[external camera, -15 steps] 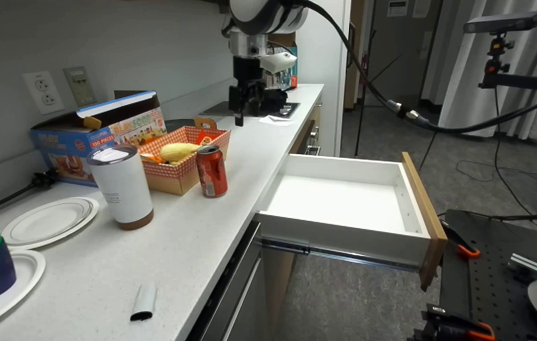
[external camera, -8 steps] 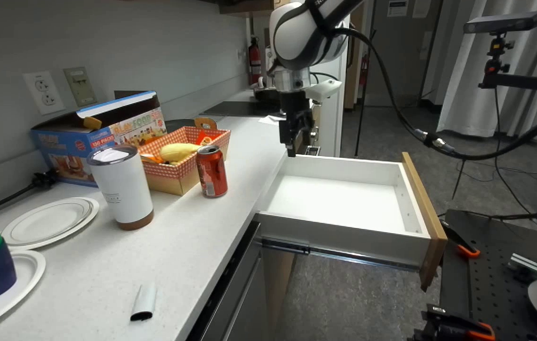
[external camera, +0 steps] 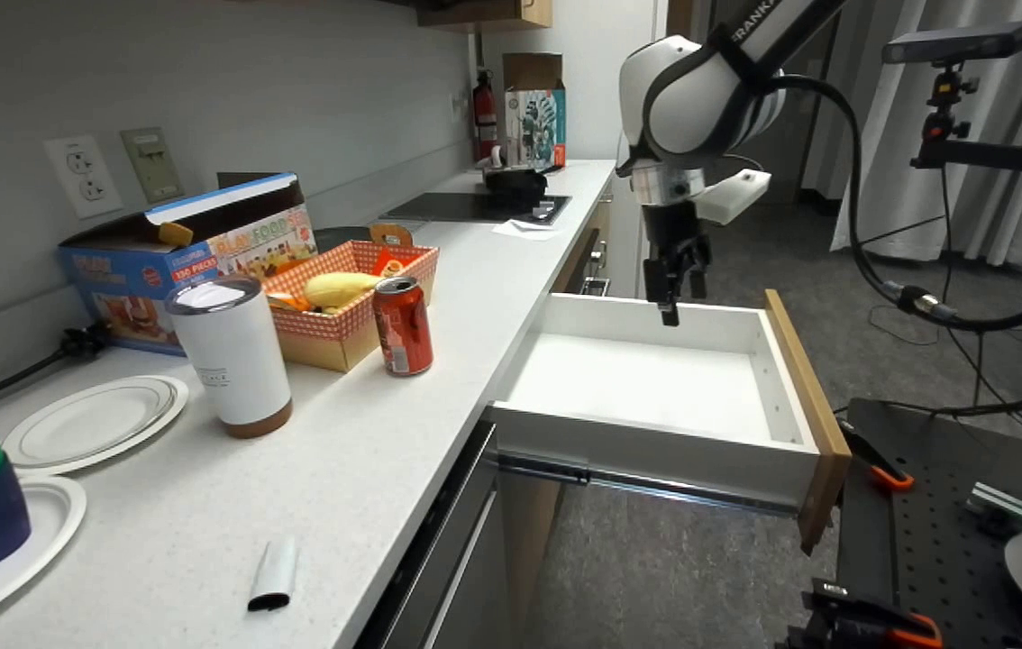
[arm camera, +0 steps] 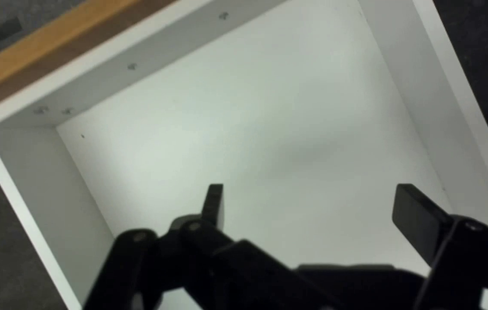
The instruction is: Open the drawer, remove all the objects and put them in the box, and then close the drawer
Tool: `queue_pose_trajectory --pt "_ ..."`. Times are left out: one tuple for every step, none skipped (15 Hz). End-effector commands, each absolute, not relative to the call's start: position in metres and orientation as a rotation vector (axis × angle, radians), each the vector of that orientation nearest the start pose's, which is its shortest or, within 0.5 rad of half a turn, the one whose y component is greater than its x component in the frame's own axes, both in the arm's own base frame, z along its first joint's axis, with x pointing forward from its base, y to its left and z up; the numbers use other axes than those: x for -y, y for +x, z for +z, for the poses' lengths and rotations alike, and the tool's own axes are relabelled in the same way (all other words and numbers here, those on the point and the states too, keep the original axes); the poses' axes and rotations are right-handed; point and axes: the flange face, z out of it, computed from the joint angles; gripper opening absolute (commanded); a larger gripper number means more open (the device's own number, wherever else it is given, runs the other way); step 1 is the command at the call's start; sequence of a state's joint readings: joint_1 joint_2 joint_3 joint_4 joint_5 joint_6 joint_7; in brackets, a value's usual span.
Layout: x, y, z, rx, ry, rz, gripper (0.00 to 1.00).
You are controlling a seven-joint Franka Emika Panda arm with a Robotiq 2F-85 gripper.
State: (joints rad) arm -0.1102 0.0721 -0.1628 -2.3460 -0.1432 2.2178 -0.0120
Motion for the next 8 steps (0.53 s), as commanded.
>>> queue_pose_trajectory --pt "0.147 0.416 0.300 -0.376 -3.248 0.334 1.00" --pt "0.148 0.410 0.303 -0.386 -3.267 0.341 1.00" --pt "0.149 0.431 0.289 -0.348 -3.234 0.381 1.00" --pt "0.151 0.423 0.292 -0.364 -3.245 0.380 1.00" --pt "0.150 0.419 0.294 -0.372 -3.248 0.375 1.00" --pt "0.150 0.417 0.296 -0.376 -3.249 0.369 1.00" --pt "0.149 0.416 0.297 -0.377 -3.250 0.366 1.00" --pt "0.149 0.416 0.297 -0.377 -3.250 0.366 1.00"
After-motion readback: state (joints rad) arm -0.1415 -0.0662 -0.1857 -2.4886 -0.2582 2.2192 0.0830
